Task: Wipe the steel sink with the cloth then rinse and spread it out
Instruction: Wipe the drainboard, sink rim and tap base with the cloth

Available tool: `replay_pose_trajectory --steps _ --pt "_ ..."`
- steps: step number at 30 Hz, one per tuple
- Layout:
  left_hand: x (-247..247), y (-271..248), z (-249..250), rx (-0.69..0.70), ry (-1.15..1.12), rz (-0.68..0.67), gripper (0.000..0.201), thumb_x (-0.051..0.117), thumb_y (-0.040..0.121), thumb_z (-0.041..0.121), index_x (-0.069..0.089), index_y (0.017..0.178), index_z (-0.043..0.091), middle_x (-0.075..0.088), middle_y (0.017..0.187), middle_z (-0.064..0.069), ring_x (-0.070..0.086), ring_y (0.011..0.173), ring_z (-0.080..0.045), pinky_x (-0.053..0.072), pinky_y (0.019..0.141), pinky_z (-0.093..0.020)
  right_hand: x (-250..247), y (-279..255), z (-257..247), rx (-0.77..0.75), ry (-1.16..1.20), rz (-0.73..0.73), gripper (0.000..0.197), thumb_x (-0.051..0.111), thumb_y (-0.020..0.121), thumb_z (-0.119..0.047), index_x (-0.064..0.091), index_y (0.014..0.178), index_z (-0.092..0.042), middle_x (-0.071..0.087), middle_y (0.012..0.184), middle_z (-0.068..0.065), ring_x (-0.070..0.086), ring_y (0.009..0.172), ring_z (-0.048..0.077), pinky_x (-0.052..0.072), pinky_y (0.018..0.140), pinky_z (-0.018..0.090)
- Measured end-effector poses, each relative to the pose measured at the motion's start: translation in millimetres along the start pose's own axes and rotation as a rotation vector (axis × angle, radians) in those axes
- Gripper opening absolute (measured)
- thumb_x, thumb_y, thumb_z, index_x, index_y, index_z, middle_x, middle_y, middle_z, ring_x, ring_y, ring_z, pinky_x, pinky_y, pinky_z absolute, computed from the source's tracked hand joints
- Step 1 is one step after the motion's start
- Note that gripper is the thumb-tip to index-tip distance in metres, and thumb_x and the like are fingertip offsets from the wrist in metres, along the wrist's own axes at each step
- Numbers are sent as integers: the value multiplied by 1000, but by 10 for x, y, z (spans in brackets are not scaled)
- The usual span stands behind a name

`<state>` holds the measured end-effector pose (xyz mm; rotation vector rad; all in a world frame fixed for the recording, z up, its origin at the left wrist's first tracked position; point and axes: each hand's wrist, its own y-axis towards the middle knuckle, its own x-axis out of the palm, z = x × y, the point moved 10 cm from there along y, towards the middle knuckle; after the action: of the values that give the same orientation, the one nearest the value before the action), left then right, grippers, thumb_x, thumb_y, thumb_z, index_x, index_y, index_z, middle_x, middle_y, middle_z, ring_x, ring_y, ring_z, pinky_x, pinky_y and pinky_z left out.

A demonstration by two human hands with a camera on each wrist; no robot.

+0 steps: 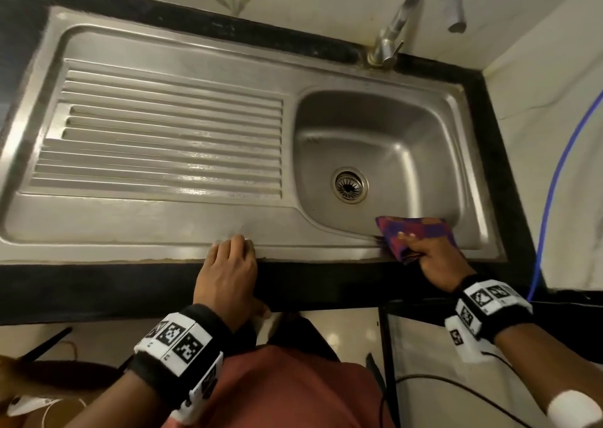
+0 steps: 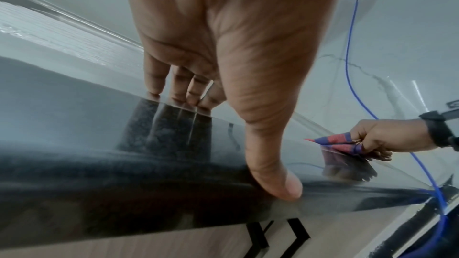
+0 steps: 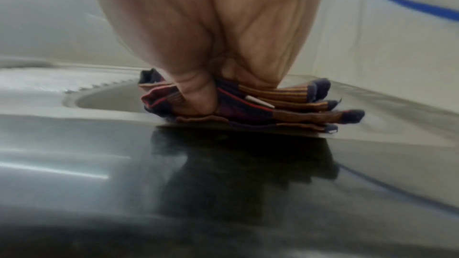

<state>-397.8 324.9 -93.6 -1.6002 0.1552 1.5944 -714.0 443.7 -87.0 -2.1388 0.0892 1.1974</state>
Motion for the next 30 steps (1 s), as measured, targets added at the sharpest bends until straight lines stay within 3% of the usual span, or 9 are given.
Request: replay_pose_trajectory --steps 2,4,7,10,13,16,21,27,30 --pt "7 8 27 -1 -11 -5 126 74 44 69 33 141 1 42 126 -8 43 120 -27 32 111 -40 -72 22 181 88 -77 35 48 47 85 11 60 126 -10 54 137 6 45 134 19 16 113 20" --pt "23 27 131 16 -13 -18 124 76 51 63 23 146 2 37 133 -10 38 126 -31 28 113 -42 -15 23 -94 8 -126 85 50 47 80 6 65 122 -15 61 131 7 51 129 22 21 115 25" --pt "35 95 535 132 7 -35 110 78 46 52 44 137 1 49 126 -15 50 118 -36 39 106 -48 431 -63 -1001 -243 -57 1 62 40 69 2 63 124 -12 58 134 7 50 130 21 21 115 26" --pt "7 175 863 182 5 -44 91 71 52 49 51 130 7 51 121 -13 52 111 -34 43 101 -46 801 -202 -1611 -329 -51 -71 67 43 77 4 43 142 -12 35 153 2 25 145 18 2 116 23" --pt "-25 260 1050 174 12 -32 93 68 65 45 32 142 9 36 138 -11 38 127 -31 30 112 -42 631 -228 -1158 -286 -37 15 68 40 76 2 40 143 -10 32 154 2 22 146 20 -4 114 22" --pt "-16 345 1336 200 63 -45 104 69 65 48 21 147 5 30 143 -12 33 131 -32 25 114 -41 257 -191 -191 -141 -11 64 68 39 75 5 41 141 -7 32 153 7 23 146 23 -2 114 21" --pt "45 561 1982 242 93 -29 109 81 39 49 50 131 -1 53 121 -16 56 106 -34 47 97 -45 -485 -176 1362 133 -20 89 66 40 79 17 43 140 -7 36 151 8 29 144 24 11 118 28" --pt "86 659 2032 225 95 18 114 82 11 38 60 116 -1 57 106 -13 62 85 -31 58 75 -39 -647 132 1494 24 -163 32 69 39 82 12 30 147 -10 21 158 6 19 147 22 3 119 31" --pt "51 656 2045 205 99 31 109 81 15 34 59 115 -2 56 104 -13 62 82 -31 58 71 -38 -792 447 1435 -13 -296 38 67 39 86 5 23 150 -11 14 160 7 15 148 22 2 119 37"
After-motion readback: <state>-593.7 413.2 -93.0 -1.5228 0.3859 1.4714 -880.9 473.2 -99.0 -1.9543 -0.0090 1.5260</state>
